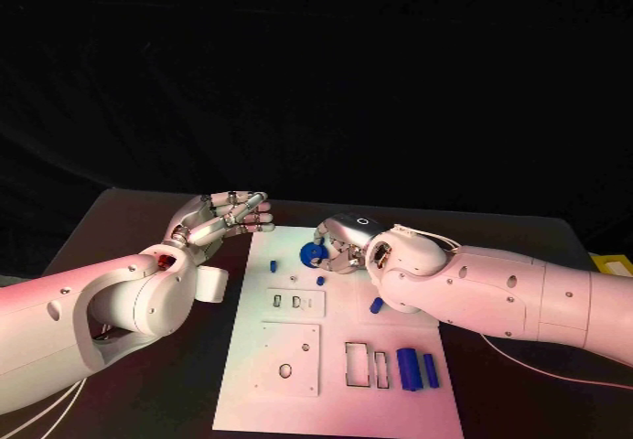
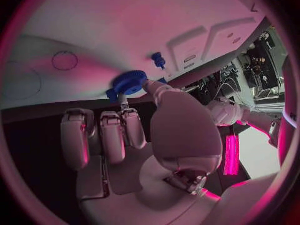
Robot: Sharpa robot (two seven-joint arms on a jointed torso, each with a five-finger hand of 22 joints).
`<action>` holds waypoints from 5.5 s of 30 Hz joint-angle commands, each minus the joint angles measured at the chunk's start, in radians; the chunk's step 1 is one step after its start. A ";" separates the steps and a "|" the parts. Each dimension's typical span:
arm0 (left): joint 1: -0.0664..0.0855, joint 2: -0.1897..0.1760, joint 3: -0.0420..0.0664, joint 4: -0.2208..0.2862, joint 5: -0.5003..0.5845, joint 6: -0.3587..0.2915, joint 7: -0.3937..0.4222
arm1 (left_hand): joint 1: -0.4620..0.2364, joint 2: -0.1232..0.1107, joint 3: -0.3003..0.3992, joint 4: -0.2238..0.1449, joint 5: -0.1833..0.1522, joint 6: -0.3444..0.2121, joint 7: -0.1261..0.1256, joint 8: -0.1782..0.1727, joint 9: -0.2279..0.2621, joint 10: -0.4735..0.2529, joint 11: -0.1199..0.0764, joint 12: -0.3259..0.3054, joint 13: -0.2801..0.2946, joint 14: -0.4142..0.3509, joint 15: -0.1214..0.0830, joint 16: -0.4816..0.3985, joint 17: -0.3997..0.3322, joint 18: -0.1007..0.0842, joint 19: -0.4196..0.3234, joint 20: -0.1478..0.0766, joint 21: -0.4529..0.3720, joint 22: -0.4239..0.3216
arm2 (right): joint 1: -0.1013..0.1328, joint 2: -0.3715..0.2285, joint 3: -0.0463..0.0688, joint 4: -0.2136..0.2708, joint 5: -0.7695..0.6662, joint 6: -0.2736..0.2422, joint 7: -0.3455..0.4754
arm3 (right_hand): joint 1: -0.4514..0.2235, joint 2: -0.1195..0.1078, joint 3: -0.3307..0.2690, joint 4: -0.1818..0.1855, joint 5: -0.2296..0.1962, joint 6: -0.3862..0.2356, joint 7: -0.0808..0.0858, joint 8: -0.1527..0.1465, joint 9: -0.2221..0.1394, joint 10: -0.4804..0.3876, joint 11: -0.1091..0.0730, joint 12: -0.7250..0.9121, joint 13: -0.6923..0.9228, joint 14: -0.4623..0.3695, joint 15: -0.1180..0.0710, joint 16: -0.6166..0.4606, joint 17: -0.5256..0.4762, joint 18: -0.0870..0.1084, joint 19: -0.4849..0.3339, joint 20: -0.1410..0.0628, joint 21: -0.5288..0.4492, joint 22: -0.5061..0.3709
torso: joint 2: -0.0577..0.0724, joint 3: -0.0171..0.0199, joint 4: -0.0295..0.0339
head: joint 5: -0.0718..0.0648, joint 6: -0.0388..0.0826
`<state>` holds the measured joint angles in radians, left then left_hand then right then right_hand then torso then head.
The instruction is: Assemble the parts on the task board
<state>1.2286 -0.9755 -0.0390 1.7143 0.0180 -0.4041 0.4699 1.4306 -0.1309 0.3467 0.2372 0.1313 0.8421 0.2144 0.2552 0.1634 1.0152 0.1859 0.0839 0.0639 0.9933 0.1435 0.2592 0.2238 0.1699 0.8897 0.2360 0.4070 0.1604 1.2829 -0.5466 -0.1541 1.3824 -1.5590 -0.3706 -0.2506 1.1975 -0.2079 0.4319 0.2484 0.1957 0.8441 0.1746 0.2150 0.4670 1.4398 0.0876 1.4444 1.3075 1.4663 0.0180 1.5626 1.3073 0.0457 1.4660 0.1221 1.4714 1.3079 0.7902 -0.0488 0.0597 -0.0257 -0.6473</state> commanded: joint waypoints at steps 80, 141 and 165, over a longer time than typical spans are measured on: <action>-0.002 0.010 0.000 -0.035 0.003 0.042 0.014 | -0.009 -0.005 0.010 0.000 -0.004 -0.007 0.038 -0.008 -0.001 0.000 0.006 -0.006 0.002 -0.006 -0.002 -0.006 0.003 0.011 -0.009 0.004 -0.005 -0.002 | -0.063 -0.404 0.006 0.021 0.459 0.008 0.363 | 0.187 0.001 0.022 -0.145 0.034 0.016 0.009 -0.081 0.010 0.003 0.010 0.006 0.115 0.103 0.007 0.007 0.259 -0.010 0.010 0.007 -0.017 0.160 | -0.016 0.0218 -0.0281 | -0.017 -0.017; -0.003 0.009 -0.001 -0.058 0.003 0.059 -0.009 | -0.009 -0.005 0.018 -0.004 -0.004 -0.006 0.038 -0.009 -0.002 0.002 0.006 -0.010 0.002 -0.006 -0.002 -0.009 0.006 0.012 -0.010 0.004 -0.005 -0.004 | -0.044 -0.371 0.013 0.236 0.435 -0.193 0.259 | 0.100 0.047 0.053 -0.129 0.067 0.146 -0.046 -0.004 0.059 0.043 -0.038 0.037 0.152 0.104 -0.034 0.008 0.263 -0.018 0.035 -0.029 0.009 0.190 | -0.028 0.0204 -0.0298 | 0.006 -0.029; -0.004 0.031 -0.006 -0.092 0.003 0.059 -0.021 | -0.008 -0.006 0.022 -0.007 -0.004 -0.003 0.035 -0.007 -0.001 0.008 0.004 -0.009 0.003 -0.005 -0.003 -0.010 0.008 0.012 -0.010 0.004 -0.004 -0.004 | -0.104 -0.144 0.001 0.249 0.227 -0.214 0.078 | 0.106 0.050 0.055 -0.135 0.054 0.149 -0.050 0.001 0.063 0.043 -0.042 0.036 0.151 0.104 -0.037 0.008 0.263 -0.018 0.036 -0.031 0.009 0.191 | -0.043 0.0143 -0.0274 | 0.037 -0.057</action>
<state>1.2238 -0.9467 -0.0458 1.6206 0.0191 -0.3623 0.4482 1.4266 -0.1349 0.3631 0.2318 0.1313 0.8421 0.2143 0.2519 0.1627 1.0188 0.1895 0.0803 0.0660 0.9934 0.1434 0.2546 0.2308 0.1698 0.8862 0.2396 0.4070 0.1572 1.1837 -0.6950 -0.1523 1.6341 -1.2575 -0.5794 -0.1152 1.3051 -0.1661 0.4853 0.1146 0.2565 0.9905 0.1306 0.2121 0.5278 1.4651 0.0518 1.4768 1.3076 1.4645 -0.0128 1.5665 1.3080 0.0458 1.4661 0.0965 1.4764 1.3077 0.7465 -0.0347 0.0321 0.0099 -0.7020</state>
